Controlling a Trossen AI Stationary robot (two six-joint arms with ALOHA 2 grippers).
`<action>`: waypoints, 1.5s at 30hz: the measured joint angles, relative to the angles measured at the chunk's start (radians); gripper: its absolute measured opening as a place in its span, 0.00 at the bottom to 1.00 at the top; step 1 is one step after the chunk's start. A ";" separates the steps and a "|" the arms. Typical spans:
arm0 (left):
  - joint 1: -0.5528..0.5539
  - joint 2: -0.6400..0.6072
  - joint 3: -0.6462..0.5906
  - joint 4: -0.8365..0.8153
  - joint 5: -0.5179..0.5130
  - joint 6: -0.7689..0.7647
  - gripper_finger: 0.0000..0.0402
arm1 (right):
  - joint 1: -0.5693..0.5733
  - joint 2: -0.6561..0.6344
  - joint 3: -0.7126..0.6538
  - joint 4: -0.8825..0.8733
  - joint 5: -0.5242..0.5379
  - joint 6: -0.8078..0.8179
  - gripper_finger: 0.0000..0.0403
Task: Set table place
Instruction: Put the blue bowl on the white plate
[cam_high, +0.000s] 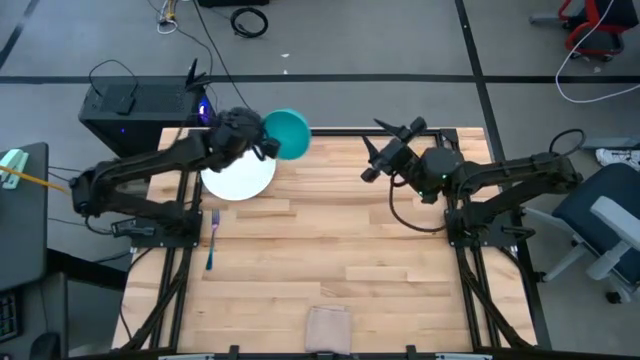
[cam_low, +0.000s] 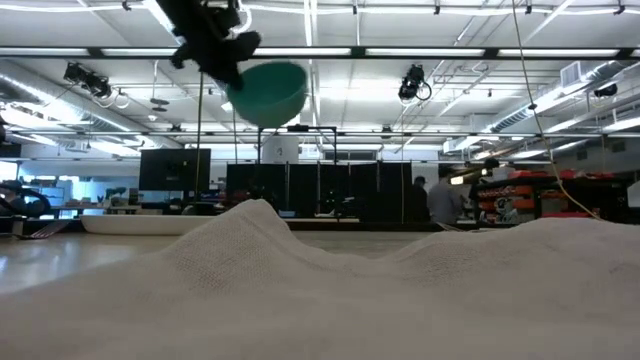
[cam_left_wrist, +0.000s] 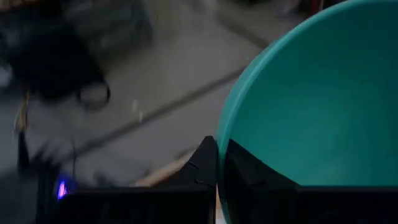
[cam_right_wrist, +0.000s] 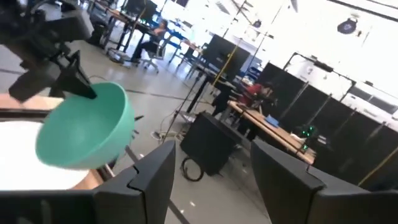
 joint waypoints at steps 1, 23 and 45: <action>0.025 -0.007 0.000 -0.048 0.031 -0.027 0.03 | 0.006 0.000 0.000 -0.019 0.001 0.011 0.53; 0.477 0.142 0.000 -0.583 0.366 -0.087 0.03 | 0.104 0.002 -0.002 -0.230 -0.105 0.204 0.53; 0.539 0.279 -0.047 -0.507 0.435 -0.067 0.05 | 0.103 0.003 -0.002 -0.241 -0.104 0.219 0.53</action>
